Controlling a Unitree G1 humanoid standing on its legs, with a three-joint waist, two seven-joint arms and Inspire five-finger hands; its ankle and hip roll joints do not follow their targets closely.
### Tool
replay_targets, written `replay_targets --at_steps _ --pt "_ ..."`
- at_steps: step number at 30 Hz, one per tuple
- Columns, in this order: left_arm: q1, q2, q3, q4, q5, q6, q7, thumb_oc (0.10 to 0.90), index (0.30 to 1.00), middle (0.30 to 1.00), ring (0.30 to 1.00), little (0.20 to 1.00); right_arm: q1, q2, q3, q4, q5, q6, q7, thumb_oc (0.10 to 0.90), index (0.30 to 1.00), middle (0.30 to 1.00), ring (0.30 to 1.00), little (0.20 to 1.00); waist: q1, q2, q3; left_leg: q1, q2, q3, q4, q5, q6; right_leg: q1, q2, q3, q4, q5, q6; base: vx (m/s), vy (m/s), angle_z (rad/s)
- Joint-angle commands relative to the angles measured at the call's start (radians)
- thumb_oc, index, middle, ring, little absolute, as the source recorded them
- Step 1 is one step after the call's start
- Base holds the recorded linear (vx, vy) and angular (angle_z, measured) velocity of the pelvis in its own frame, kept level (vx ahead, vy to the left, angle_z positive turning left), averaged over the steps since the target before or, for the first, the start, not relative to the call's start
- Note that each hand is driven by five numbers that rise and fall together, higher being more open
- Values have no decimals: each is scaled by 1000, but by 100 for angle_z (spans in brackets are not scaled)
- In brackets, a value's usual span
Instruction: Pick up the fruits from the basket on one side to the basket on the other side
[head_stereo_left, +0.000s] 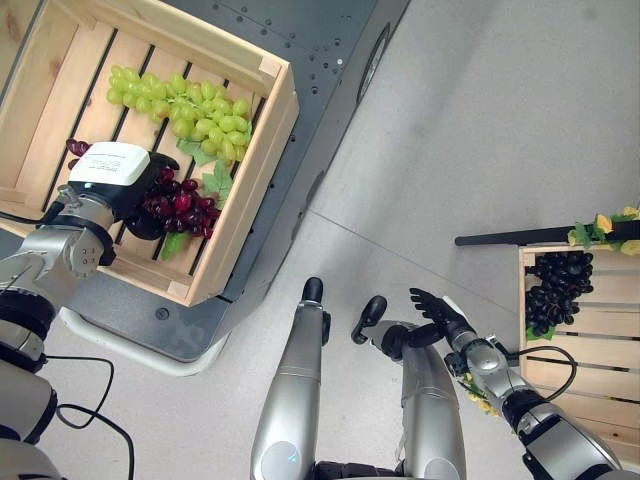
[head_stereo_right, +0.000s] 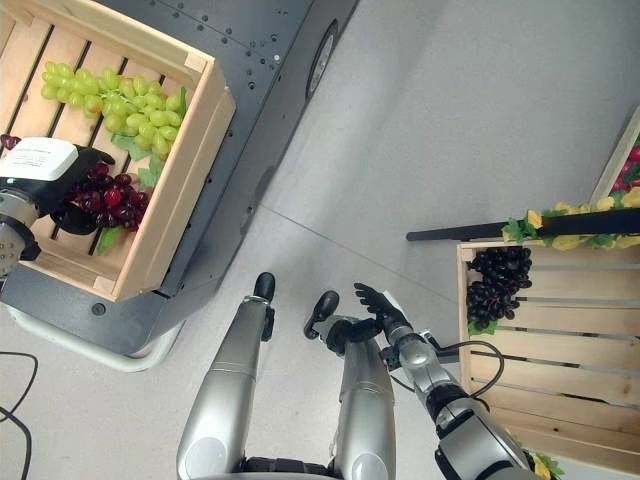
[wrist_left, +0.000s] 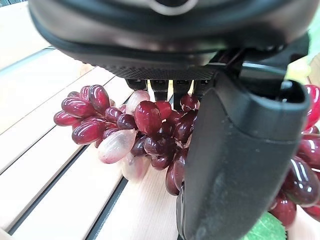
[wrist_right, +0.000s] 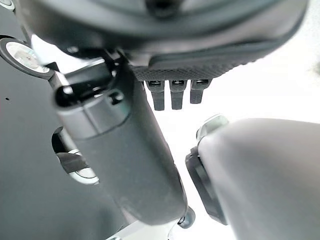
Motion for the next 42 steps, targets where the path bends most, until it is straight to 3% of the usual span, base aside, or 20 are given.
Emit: replay_targets --at_steps 1,2,10,15,19,22,23,24,26,28,29,30,31,32,37,42 --pt "23 -100 -41 -144 4 -98 -55 544 516 516 516 516 12 -53 -24 -5 23 -53 -7 800 900 900 900 900 -30 36 -11 27 -20 69 -134 77 65 54 26 39 -70 86 -2 0 0 0" --pt "30 -102 -40 -145 11 -69 -77 400 300 300 300 300 13 -55 -27 -4 26 -54 -9 800 900 900 900 900 -31 39 -11 28 -22 70 -133 76 65 55 26 40 -70 86 -2 0 0 0" --pt "37 -88 -64 -106 118 46 -123 400 300 300 300 300 -2 -83 -33 -3 30 -43 -5 800 900 900 900 900 -38 47 -11 26 -22 75 -134 77 62 46 24 46 -70 86 -2 7 8 -3" --pt "30 -64 -81 -130 130 69 -107 400 300 300 300 300 1 -88 -36 1 30 -50 -8 800 900 900 900 900 -37 53 -11 23 -21 75 -127 70 65 41 21 47 -62 82 -2 3 -3 -1" --pt "36 -57 -75 -165 51 83 -65 400 300 300 300 300 -1 -89 -39 3 36 -51 1 800 900 900 900 900 -32 56 -11 35 -23 77 -126 68 64 54 19 44 -61 81 -1 14 -19 -4" --pt "87 -86 22 -155 -145 99 21 400 300 300 300 300 19 -77 -46 2 43 -65 3 800 900 900 900 900 -20 55 -11 75 -31 73 -140 66 63 94 18 44 -72 80 2 17 -52 -1" --pt "91 -87 27 -154 -153 99 25 400 300 300 300 300 20 -77 -46 2 43 -66 3 800 900 900 900 900 -21 55 -11 77 -31 73 -140 66 63 96 18 43 -73 80 2 69 -79 -2" --pt "153 -122 131 -121 -242 72 60 400 300 300 300 300 50 -60 -54 0 43 -78 -4 800 900 900 900 900 -8 52 -11 125 -39 69 -145 45 59 142 19 51 -78 68 16 66 -73 -3" --pt "201 -151 220 -101 -333 40 87 400 300 300 300 300 65 -50 -57 -10 43 -82 -11 800 900 900 900 900 -4 52 -11 149 -42 67 -154 44 60 166 19 51 -85 67 17 50 -84 -4" --pt "301 -238 426 -50 -502 -61 74 400 300 300 300 300 105 -25 -72 -45 44 -82 -35 800 900 900 900 900 9 48 -11 214 -53 64 -168 40 62 227 14 49 -100 64 20 40 -94 -1" --pt "309 -244 440 -49 -533 -70 74 400 300 300 300 300 108 -24 -72 -49 46 -81 -36 800 900 900 900 900 8 48 -11 220 -54 64 -170 40 62 233 14 49 -102 64 20 50 -94 -1" --pt "363 -300 546 -44 -665 -120 53 400 300 300 300 300 129 -7 -83 -83 55 -70 -51 800 900 900 900 900 15 46 -11 277 -64 60 -186 35 63 285 12 51 -117 57 20 35 -62 0" --pt "370 -305 554 -46 -688 -126 51 400 300 300 300 300 131 -6 -83 -86 57 -70 -51 800 900 900 900 900 15 46 -11 283 -64 59 -188 35 64 291 12 51 -119 57 20 63 -72 -1" --pt "418 -356 635 -56 -804 -163 25 400 300 300 300 300 147 5 -93 -117 65 -54 -52 800 900 900 900 900 17 47 -16 336 -73 56 -200 28 63 341 11 57 -139 51 19 47 -28 -1" --pt "551 -474 759 -113 -1032 -251 -18 400 300 300 300 300 211 25 -122 -205 89 -34 -59 800 900 900 900 900 9 66 -100 454 -94 37 -254 16 64 451 12 79 -220 49 22 99 -1 -7" --pt "650 -543 826 -163 -1068 -283 -16 400 300 300 300 300 273 39 -157 -274 91 -24 -55 800 900 900 900 900 -6 93 -192 557 -110 26 -333 38 66 559 19 90 -330 75 26 86 9 -13"
